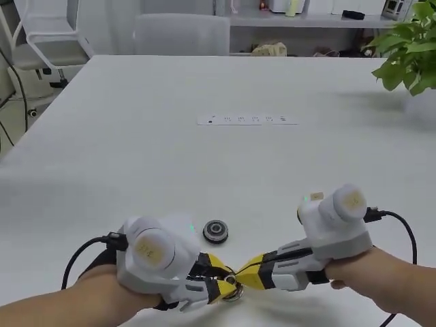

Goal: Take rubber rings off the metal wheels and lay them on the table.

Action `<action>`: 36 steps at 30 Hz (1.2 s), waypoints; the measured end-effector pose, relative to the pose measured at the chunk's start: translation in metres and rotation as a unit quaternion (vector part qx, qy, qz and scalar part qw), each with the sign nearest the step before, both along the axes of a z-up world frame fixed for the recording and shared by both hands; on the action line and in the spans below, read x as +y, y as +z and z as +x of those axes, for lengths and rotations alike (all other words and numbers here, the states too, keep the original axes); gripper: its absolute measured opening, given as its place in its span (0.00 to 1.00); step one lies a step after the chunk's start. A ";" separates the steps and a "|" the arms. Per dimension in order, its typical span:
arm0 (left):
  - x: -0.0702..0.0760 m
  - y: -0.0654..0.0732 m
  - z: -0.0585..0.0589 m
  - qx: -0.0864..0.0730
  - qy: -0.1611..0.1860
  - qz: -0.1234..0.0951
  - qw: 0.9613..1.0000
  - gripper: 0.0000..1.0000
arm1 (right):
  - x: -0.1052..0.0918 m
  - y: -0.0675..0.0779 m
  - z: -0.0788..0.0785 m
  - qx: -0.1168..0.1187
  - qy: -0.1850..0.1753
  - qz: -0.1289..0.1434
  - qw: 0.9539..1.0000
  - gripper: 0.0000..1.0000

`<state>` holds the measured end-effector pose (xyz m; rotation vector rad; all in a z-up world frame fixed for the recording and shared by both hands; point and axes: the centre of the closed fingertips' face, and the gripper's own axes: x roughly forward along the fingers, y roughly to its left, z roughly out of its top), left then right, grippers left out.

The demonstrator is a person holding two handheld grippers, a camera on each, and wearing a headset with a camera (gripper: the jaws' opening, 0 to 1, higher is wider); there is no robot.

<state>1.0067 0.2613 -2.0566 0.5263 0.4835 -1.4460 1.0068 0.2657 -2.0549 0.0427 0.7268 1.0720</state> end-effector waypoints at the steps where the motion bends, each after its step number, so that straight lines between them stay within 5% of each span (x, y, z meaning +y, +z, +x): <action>1: 0.000 0.000 0.000 0.001 0.000 0.000 1.000 0.08 | 0.000 0.000 0.000 0.000 -0.001 0.001 1.000 0.00; 12: 0.001 0.001 0.000 0.008 -0.005 0.003 1.000 0.12 | -0.001 0.005 0.002 -0.004 -0.006 0.004 1.000 0.00; 36: 0.026 0.043 -0.003 0.016 0.014 -0.040 0.999 0.34 | -0.004 0.016 0.007 -0.007 -0.022 0.026 0.999 0.00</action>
